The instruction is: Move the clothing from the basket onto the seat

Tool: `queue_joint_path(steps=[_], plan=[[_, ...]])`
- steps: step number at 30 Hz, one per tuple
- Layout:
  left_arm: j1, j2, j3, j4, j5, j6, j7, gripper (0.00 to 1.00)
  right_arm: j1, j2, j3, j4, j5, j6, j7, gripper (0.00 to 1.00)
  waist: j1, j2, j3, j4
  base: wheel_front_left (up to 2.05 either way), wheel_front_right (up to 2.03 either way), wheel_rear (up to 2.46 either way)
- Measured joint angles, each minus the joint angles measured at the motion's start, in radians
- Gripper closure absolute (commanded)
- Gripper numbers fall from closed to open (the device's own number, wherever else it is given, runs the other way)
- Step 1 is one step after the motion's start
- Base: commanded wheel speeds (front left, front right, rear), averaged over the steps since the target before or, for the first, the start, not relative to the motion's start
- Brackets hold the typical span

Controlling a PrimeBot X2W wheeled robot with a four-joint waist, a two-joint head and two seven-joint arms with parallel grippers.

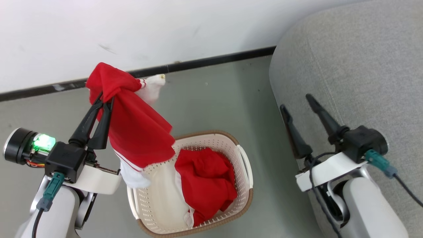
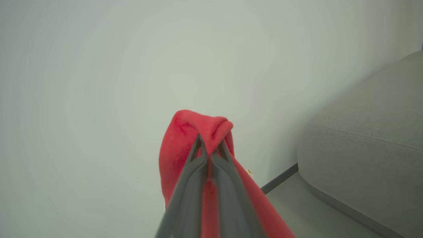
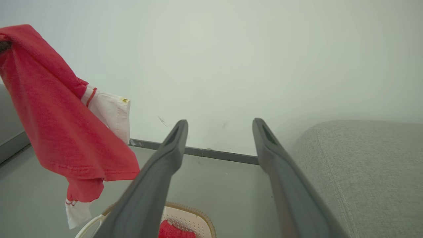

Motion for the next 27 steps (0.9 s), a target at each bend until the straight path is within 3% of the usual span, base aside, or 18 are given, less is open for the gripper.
queue_joint_path(steps=[7,16,27], plan=[[0.0,0.015,-0.033,-0.04,0.0,-0.031,0.039,1.0,0.028,-0.003,0.103,0.042,0.0,0.0,0.0,0.0,-0.0001,0.0,-0.077,0.017,0.0,0.0,0.0],[-0.001,0.008,-0.091,-0.084,-0.001,-0.061,0.102,1.0,0.041,-0.012,0.331,0.093,0.004,0.0,0.0,0.0,-0.0001,0.0,-0.165,0.036,0.0,0.0,0.0],[-0.001,-0.019,-0.156,-0.104,-0.01,-0.091,0.176,1.0,-0.049,-0.024,0.538,0.179,-0.001,0.0,0.0,0.0,-0.0001,0.0,-0.249,0.059,0.0,0.0,0.0]])
